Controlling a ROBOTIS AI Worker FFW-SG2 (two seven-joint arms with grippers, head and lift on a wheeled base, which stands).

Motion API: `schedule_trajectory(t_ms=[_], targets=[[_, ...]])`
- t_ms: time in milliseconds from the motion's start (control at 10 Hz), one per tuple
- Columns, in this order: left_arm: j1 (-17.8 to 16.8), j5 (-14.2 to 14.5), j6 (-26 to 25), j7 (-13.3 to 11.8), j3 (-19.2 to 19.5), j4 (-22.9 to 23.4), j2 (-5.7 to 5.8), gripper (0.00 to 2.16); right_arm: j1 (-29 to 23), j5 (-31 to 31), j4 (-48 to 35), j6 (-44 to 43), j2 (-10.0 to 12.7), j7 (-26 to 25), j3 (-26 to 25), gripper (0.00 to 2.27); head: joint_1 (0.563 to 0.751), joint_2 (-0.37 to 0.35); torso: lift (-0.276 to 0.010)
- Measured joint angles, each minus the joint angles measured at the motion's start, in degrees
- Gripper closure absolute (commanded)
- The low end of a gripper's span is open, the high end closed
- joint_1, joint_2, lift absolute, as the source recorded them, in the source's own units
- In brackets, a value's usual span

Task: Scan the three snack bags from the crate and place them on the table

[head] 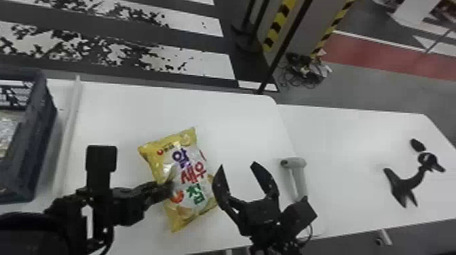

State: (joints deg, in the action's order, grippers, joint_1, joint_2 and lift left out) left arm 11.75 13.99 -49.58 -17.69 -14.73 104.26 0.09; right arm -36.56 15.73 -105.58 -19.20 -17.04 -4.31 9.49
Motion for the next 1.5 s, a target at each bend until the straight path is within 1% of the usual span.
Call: schedule_trajectory(t_ms=[100,200,400,500,700,800,900,1000,1100,1300,1500], targets=[[-0.24,-4.32,0.24,2.36,-1.67,-0.09,0.0,0.03,0.0,0.0,0.02,0.0,0.02,0.0,0.0,0.08,0.695,-0.336,-0.062],[-0.11,-7.35,0.88,3.79,-2.56,0.43,0.0,0.03,0.01,0.0,0.07,0.0,0.01,0.0,0.0,0.08,0.695,-0.321,-0.062],[1.77,-11.54,4.72,6.51,-2.73,3.17,0.0,0.03,0.09,0.0,0.26,0.04,-0.01,0.0,0.0,0.08,0.695,-0.289,-0.062],[3.14,-12.77,7.2,7.5,-2.45,5.39,0.0,0.03,0.14,0.06,0.32,0.04,-0.01,0.0,0.0,0.08,0.695,-0.274,-0.062],[6.76,-13.36,13.81,7.64,-0.34,10.11,0.11,0.04,0.25,0.09,0.37,0.12,0.03,0.0,0.0,0.08,0.695,-0.247,-0.062],[8.82,-13.64,20.57,7.65,1.19,11.5,0.38,0.04,0.28,0.09,0.37,0.2,0.07,0.0,0.0,0.08,0.695,-0.219,-0.062],[10.61,-13.77,28.78,7.68,2.95,11.77,0.52,0.04,0.35,0.09,0.37,0.31,0.08,0.0,0.12,0.08,0.695,-0.206,-0.062],[12.2,-13.73,35.69,7.66,4.83,11.78,0.66,0.06,0.5,0.08,0.37,0.45,0.07,0.01,0.37,0.08,0.695,-0.173,-0.062],[13.82,-13.46,40.99,7.59,6.79,11.79,0.85,0.06,0.71,0.03,0.3,1.0,0.01,0.1,0.72,0.1,0.695,-0.14,-0.062],[16.5,-11.9,45.52,7.47,10.46,12.05,1.01,0.07,1.27,-0.19,-0.35,3.34,-0.01,0.47,1.24,0.1,0.695,-0.073,-0.062],[18.97,-10.15,47.22,6.98,12.93,12.78,1.04,0.07,1.83,-0.23,-1.58,8.74,0.01,0.8,1.41,0.09,0.695,-0.032,-0.062]])
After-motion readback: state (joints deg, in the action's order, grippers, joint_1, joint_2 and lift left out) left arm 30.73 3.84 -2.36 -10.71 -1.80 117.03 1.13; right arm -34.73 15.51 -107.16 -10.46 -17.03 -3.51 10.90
